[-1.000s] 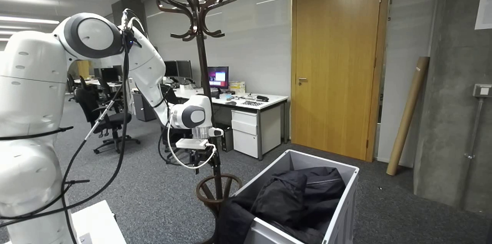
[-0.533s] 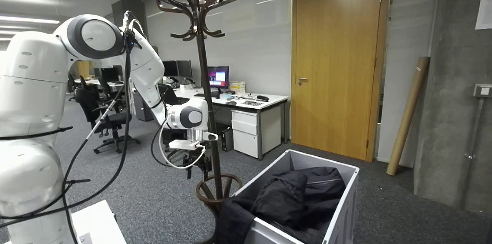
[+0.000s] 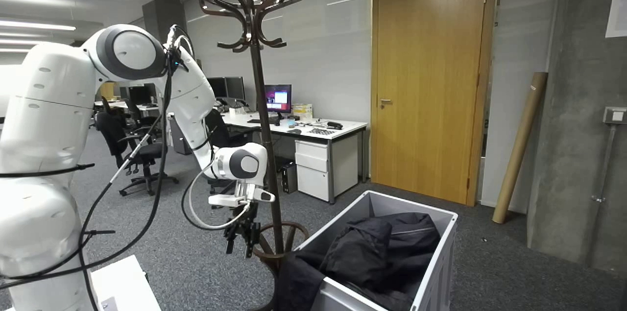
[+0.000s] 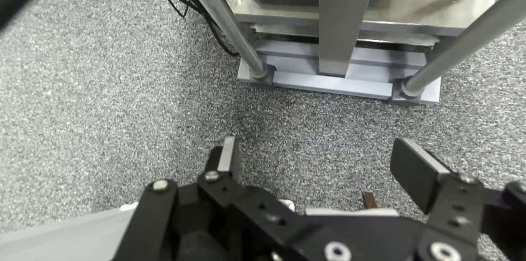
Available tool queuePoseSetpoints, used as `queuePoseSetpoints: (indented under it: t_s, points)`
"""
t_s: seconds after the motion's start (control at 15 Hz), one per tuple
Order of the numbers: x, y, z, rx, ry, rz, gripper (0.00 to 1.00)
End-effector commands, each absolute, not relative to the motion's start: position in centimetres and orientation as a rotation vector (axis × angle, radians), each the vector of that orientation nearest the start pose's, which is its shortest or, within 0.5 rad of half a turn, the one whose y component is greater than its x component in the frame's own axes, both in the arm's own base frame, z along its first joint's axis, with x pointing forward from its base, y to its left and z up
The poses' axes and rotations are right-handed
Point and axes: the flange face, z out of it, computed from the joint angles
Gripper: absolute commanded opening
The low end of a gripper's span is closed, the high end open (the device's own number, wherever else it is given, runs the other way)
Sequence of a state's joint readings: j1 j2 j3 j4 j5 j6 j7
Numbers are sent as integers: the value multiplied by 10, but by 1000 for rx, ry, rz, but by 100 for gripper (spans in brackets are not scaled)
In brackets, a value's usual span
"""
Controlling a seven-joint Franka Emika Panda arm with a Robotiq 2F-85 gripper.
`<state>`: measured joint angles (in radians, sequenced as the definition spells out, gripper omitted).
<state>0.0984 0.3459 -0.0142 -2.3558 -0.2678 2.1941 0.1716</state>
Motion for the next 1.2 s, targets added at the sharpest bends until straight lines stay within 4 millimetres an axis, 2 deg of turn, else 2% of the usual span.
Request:
queuePoseSetpoints:
  t_s: [0.0,0.2,0.47,0.8,1.13]
  points:
    - [419,-4,137,-3257,-112,845,100]
    - [408,-27,124,-3269,24,684,100]
    - [399,-45,110,-3275,57,380,100]
    - [412,-59,101,-3288,3,13,100]
    - [430,-64,97,-3301,-64,-199,100]
